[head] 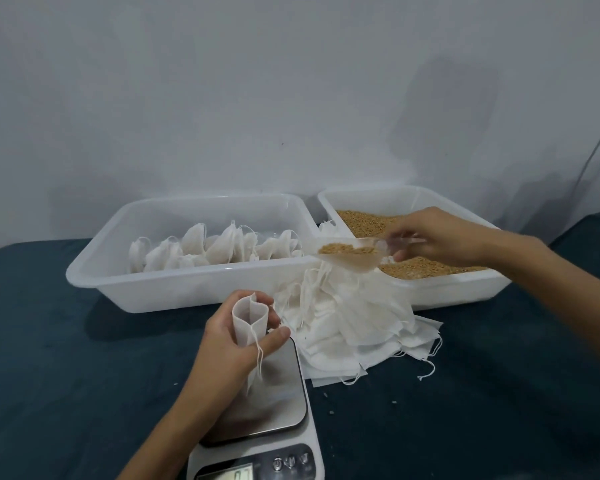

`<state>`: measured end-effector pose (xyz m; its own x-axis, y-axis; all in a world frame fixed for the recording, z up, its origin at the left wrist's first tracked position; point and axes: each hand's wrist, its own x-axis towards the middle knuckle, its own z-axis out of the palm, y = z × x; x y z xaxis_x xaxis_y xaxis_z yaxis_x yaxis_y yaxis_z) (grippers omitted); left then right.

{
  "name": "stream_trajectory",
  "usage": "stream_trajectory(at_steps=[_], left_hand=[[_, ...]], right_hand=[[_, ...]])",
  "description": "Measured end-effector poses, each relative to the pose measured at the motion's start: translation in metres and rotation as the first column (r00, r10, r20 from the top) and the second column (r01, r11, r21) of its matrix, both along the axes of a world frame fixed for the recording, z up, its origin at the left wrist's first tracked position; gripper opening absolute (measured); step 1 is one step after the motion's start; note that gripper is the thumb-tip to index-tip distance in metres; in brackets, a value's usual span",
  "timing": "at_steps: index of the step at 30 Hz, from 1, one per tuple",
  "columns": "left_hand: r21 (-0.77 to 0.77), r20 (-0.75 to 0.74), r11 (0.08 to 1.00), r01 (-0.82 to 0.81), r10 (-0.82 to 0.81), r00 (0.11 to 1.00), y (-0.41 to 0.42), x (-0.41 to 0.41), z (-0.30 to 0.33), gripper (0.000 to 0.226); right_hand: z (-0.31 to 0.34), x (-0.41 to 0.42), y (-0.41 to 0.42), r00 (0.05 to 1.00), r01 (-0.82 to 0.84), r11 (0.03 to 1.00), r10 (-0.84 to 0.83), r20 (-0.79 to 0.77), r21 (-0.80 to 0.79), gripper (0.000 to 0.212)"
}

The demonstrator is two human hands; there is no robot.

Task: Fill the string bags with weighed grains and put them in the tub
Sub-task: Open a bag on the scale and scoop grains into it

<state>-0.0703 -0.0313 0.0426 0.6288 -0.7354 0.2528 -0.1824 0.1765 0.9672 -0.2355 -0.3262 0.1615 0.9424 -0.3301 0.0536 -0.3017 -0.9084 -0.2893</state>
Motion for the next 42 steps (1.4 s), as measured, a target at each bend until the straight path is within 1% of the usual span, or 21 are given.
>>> stream_trajectory(at_steps=[4,8,12,19,25,28,36,42], left_hand=[[0.008,-0.011,1.000,0.019,-0.019,1.000,0.000,0.001,-0.001,0.033],[0.029,0.001,0.999,0.038,-0.038,0.999,0.001,0.001,-0.002,0.030],[0.026,-0.015,0.998,0.051,-0.051,0.999,0.002,0.002,-0.002,0.035],[0.040,0.007,0.999,0.037,-0.038,0.999,0.000,0.002,-0.004,0.037],[0.008,-0.050,0.998,0.067,-0.067,0.996,0.000,0.001,-0.004,0.044],[0.025,-0.046,0.998,0.056,-0.055,0.997,0.000,0.002,-0.005,0.049],[0.044,0.004,0.999,0.022,-0.022,1.000,0.000,0.003,-0.006,0.044],[0.048,-0.003,0.999,0.012,-0.012,1.000,0.000,0.003,-0.006,0.042]], right_hand=[[0.006,0.013,0.041,0.996,-0.089,0.992,0.090,0.008,-0.084,0.025],[0.016,0.020,0.060,0.986,-0.160,0.969,0.165,0.007,-0.186,0.032],[0.020,0.024,0.063,0.983,-0.177,0.947,0.181,-0.010,-0.268,0.052],[0.030,0.029,0.072,0.968,-0.212,0.866,0.249,0.023,-0.454,0.046],[0.036,0.032,0.079,0.950,-0.250,0.785,0.312,0.012,-0.567,0.046],[0.038,0.033,0.083,0.944,-0.261,0.757,0.329,0.004,-0.599,0.048],[0.038,0.035,0.086,0.934,-0.275,0.727,0.357,0.005,-0.630,0.049],[0.037,0.036,0.083,0.924,-0.279,0.692,0.382,0.010,-0.666,0.049]])
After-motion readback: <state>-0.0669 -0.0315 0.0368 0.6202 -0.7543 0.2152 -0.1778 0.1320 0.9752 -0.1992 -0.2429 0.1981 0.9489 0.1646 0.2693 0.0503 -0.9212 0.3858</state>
